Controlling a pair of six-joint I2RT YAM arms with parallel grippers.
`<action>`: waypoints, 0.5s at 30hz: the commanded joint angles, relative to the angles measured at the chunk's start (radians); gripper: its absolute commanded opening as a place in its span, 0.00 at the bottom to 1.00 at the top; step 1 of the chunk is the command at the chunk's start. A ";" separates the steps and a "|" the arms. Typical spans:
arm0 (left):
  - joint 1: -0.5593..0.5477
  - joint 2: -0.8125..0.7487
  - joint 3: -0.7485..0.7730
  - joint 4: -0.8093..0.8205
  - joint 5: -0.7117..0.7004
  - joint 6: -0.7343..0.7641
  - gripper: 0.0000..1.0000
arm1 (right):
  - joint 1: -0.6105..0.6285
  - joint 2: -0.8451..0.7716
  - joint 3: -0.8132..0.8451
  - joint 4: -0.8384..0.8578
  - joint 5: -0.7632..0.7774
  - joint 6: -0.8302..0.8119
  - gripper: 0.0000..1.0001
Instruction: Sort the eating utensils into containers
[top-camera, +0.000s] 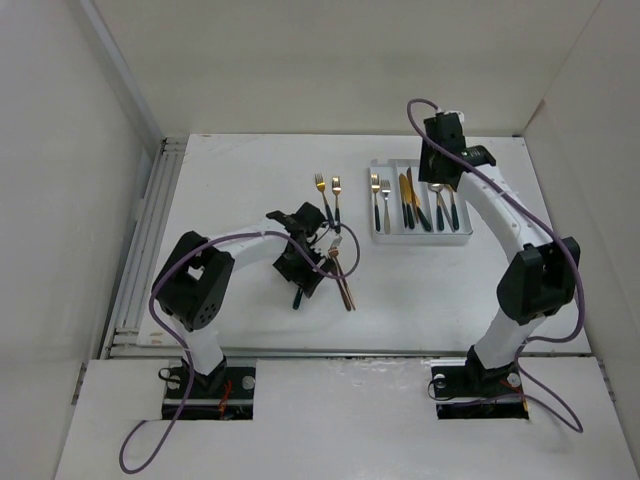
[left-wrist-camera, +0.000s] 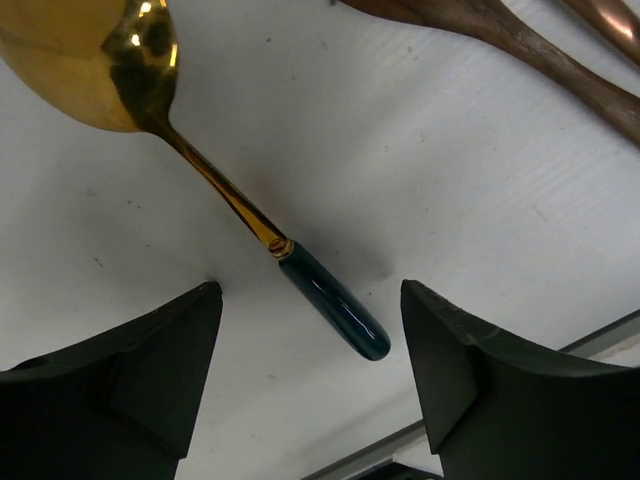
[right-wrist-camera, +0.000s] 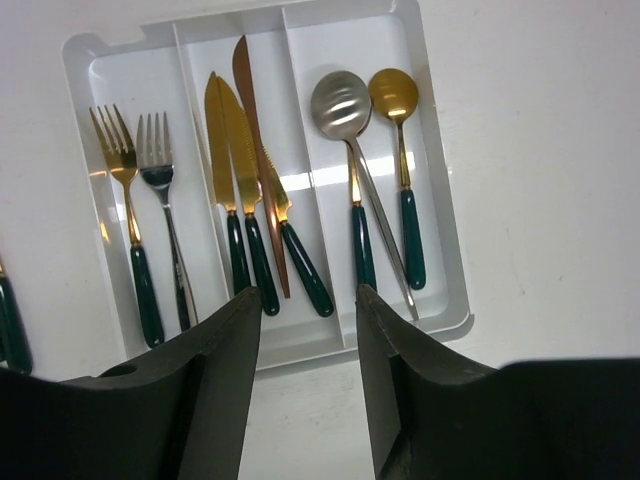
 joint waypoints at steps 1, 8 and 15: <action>0.019 0.030 -0.005 0.003 -0.046 -0.018 0.69 | 0.022 -0.040 -0.043 0.019 0.019 0.020 0.49; 0.019 0.071 -0.016 0.003 0.011 -0.018 0.32 | 0.022 -0.106 -0.074 0.028 0.028 0.029 0.49; 0.076 0.082 -0.007 0.003 0.033 -0.038 0.00 | 0.040 -0.124 -0.074 0.019 0.051 0.029 0.49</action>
